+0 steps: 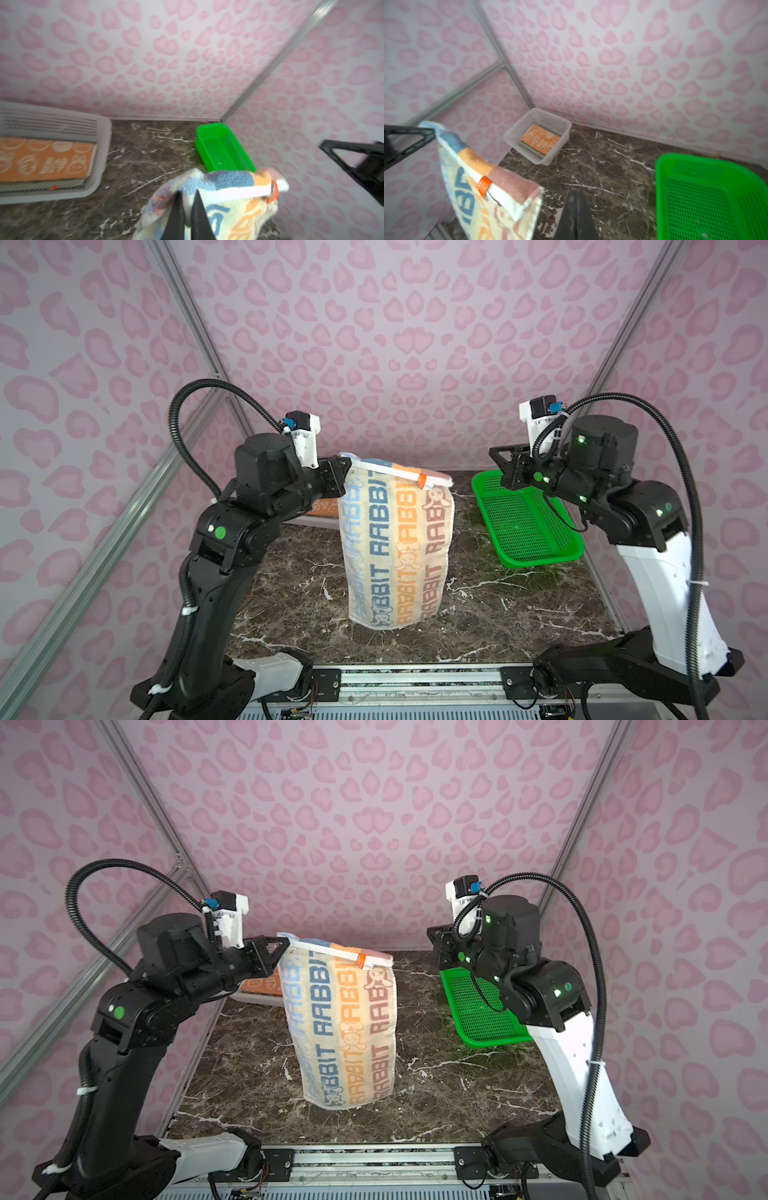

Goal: Fold and stack the towels

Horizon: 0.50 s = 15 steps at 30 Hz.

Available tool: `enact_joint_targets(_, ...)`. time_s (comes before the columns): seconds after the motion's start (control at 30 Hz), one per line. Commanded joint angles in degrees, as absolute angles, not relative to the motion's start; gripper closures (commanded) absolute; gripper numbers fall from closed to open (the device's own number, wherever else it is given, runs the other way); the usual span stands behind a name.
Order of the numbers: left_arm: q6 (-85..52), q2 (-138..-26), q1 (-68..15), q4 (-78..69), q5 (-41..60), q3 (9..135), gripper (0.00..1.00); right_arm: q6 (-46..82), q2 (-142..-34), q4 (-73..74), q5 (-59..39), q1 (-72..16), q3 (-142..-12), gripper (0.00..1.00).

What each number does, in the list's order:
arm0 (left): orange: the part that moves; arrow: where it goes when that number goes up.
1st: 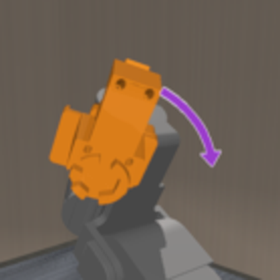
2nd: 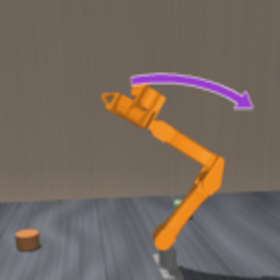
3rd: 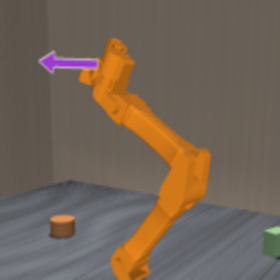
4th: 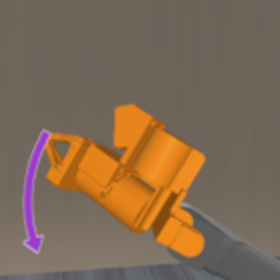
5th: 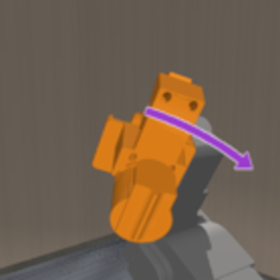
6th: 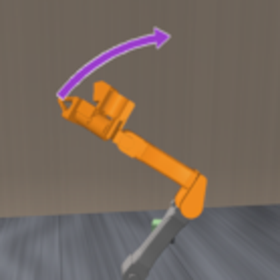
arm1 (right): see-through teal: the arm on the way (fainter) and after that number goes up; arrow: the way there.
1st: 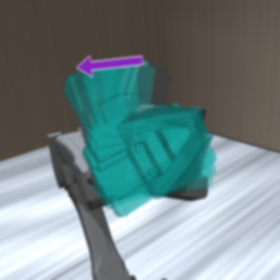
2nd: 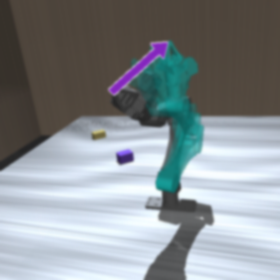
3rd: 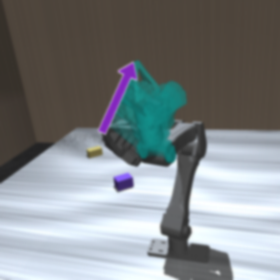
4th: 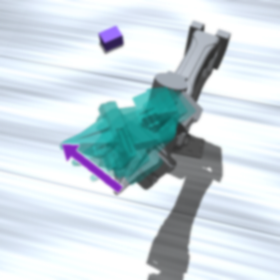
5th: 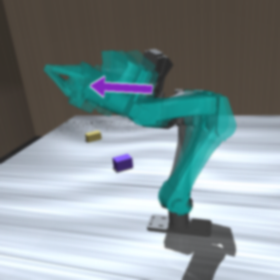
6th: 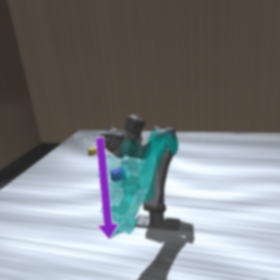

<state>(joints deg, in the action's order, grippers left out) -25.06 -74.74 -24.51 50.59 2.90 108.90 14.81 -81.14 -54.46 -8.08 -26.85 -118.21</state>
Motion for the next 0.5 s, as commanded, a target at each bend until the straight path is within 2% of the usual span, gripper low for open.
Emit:
enact_joint_targets(0.0, -23.1, -78.8, -22.6, 49.6, -1.1, 104.3, 0.97, 18.4, -85.9, -54.5, -12.5, -22.4, -114.4, 1.0)
enact_joint_targets(0.1, -22.7, -84.7, -20.3, 45.0, 1.9, 99.3, 0.97, 18.7, -92.3, -51.5, -14.7, -19.9, -111.5, 1.0)
enact_joint_targets(0.23, -21.0, -93.7, -19.7, 45.8, 4.9, 98.8, 0.97, 19.3, -96.8, -44.9, -18.4, -19.6, -105.0, 1.0)
enact_joint_targets(0.47, -21.1, -96.3, -19.8, 43.6, 5.0, 94.1, 0.97, 20.8, -99.8, -36.3, -21.4, -20.0, -93.1, 1.0)
